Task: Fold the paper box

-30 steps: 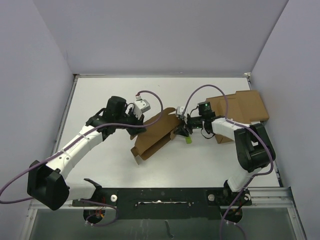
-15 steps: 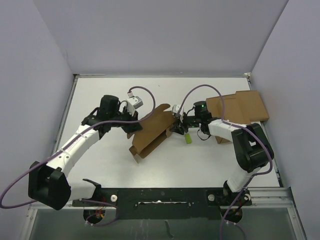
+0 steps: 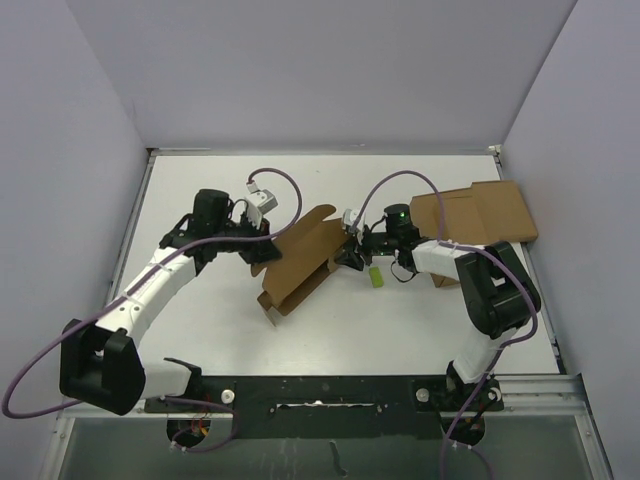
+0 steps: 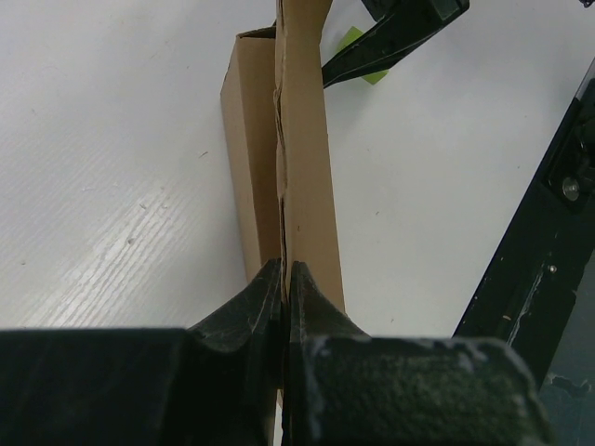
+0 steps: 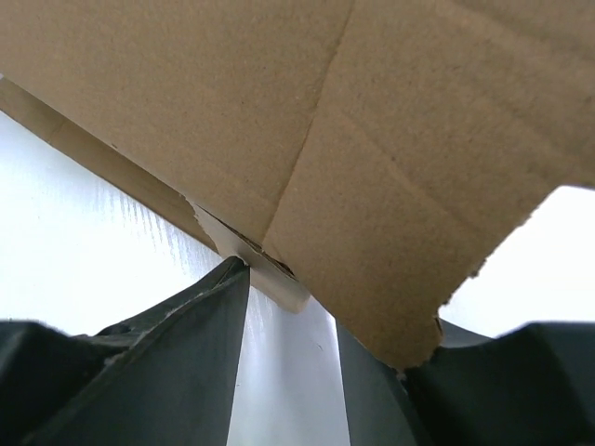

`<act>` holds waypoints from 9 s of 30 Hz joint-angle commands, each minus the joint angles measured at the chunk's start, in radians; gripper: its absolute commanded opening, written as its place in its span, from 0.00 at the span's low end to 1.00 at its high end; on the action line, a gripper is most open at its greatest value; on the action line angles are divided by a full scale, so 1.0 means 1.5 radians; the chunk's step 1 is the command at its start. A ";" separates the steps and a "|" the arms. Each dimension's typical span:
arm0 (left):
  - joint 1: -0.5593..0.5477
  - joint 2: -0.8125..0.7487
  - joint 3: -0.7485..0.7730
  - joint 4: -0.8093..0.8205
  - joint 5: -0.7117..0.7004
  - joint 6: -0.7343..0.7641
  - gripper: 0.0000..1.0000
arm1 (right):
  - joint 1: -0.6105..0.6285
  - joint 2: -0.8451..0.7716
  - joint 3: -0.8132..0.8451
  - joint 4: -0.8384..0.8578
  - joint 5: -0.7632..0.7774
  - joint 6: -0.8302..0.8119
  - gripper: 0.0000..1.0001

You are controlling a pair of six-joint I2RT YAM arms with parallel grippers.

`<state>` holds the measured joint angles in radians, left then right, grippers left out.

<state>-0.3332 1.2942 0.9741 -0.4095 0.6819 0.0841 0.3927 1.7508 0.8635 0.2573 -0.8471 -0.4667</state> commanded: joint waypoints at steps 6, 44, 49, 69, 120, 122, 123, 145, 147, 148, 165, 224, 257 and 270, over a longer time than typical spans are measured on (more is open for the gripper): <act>0.013 0.018 0.008 0.039 0.047 -0.009 0.00 | 0.007 0.005 -0.005 0.082 -0.014 0.028 0.39; 0.090 0.009 -0.012 0.138 0.068 -0.205 0.06 | 0.037 -0.018 0.098 -0.095 0.109 0.089 0.00; 0.100 -0.009 -0.010 0.155 0.082 -0.253 0.30 | 0.028 -0.018 0.173 -0.280 0.093 0.026 0.00; 0.138 -0.213 -0.088 0.208 0.066 -0.441 0.86 | 0.063 -0.039 0.391 -0.858 0.245 -0.107 0.00; 0.000 0.115 -0.101 0.248 0.154 -0.442 0.55 | 0.103 0.016 0.371 -0.852 0.388 -0.090 0.05; 0.002 0.122 -0.102 0.248 0.162 -0.437 0.54 | 0.102 0.017 0.372 -0.852 0.392 -0.091 0.05; 0.002 0.124 -0.101 0.249 0.166 -0.435 0.51 | 0.101 0.018 0.372 -0.850 0.394 -0.090 0.05; 0.023 0.143 -0.081 0.183 0.123 -0.397 0.00 | 0.101 0.044 0.355 -0.781 0.388 -0.070 0.11; 0.024 0.144 -0.081 0.180 0.122 -0.395 0.00 | 0.100 0.048 0.356 -0.779 0.382 -0.069 0.12; 0.023 0.144 -0.081 0.179 0.121 -0.395 0.00 | 0.100 0.050 0.356 -0.778 0.379 -0.069 0.13; 0.037 0.141 -0.083 0.173 0.111 -0.388 0.00 | 0.100 0.032 0.305 -0.741 0.341 -0.079 0.17; 0.052 0.115 -0.096 0.226 0.145 -0.405 0.00 | 0.131 -0.022 0.213 -0.622 0.406 -0.057 0.27; 0.043 0.061 -0.079 0.219 0.158 -0.301 0.00 | -0.025 -0.184 0.212 -0.655 0.045 -0.069 0.56; -0.029 0.036 0.138 -0.051 0.096 -0.044 0.00 | -0.089 -0.189 0.357 -0.690 -0.199 -0.043 0.90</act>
<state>-0.3496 1.4014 1.0599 -0.3340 0.8646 -0.1490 0.3016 1.4017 1.2564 -0.7025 -0.9321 -0.5224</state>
